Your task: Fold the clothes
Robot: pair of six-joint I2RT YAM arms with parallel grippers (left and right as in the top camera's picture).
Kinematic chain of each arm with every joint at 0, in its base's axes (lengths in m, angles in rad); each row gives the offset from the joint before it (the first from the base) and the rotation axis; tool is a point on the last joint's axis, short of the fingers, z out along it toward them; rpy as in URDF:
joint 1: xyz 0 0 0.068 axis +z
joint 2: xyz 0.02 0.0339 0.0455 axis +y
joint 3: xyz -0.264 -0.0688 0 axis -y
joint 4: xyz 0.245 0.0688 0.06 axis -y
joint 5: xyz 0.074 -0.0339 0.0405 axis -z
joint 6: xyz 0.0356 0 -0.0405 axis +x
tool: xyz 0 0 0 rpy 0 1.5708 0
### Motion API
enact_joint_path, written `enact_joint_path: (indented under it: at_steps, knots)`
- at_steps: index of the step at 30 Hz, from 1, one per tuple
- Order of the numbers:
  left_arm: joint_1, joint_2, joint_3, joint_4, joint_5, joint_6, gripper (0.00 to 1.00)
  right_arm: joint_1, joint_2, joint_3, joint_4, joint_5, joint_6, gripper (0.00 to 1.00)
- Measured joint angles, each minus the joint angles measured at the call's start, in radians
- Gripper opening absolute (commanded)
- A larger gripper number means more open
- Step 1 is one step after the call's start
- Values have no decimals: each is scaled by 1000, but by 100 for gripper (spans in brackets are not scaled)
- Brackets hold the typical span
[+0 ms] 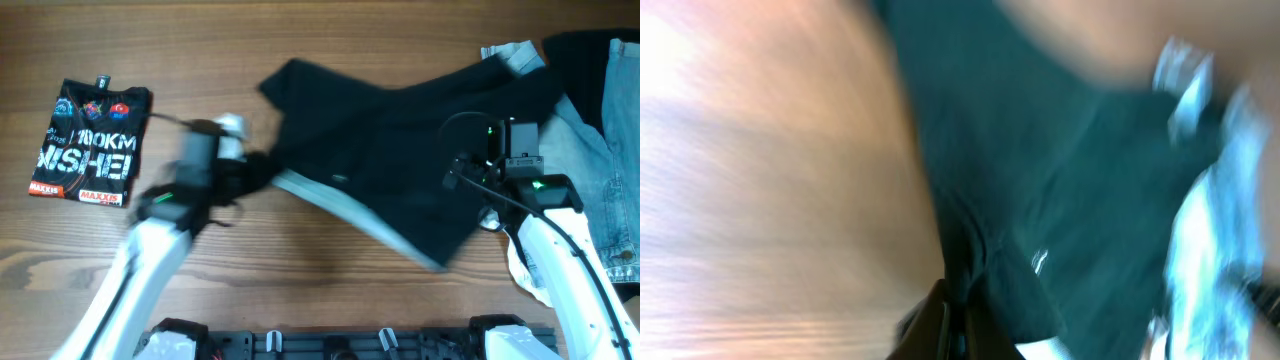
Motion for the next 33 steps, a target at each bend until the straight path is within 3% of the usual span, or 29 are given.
enact_joint_path:
  at_steps: [2,6,16,17,19,22,26,33]
  knots:
    - [189,-172,17,-5,-17,41,4,-1,10,0,0,-8,-8,100]
    - [382,-211,19,-16,-43,75,4,-2,64,0,5,-97,-43,100]
    - [404,-103,19,-55,-47,84,4,-2,339,0,184,-356,-94,93]
    - [404,-103,19,-55,-47,84,4,-2,388,0,215,-390,-86,89]
    - [403,-102,19,-58,-47,84,4,-4,461,8,287,-463,-71,43]
    - [403,-101,19,-45,-47,84,4,-5,507,9,343,-545,-67,11]
    - [374,-100,14,107,-19,84,4,-32,482,9,314,-592,-64,9]
    - [103,-24,15,594,17,84,4,-310,111,248,77,-544,-64,10]
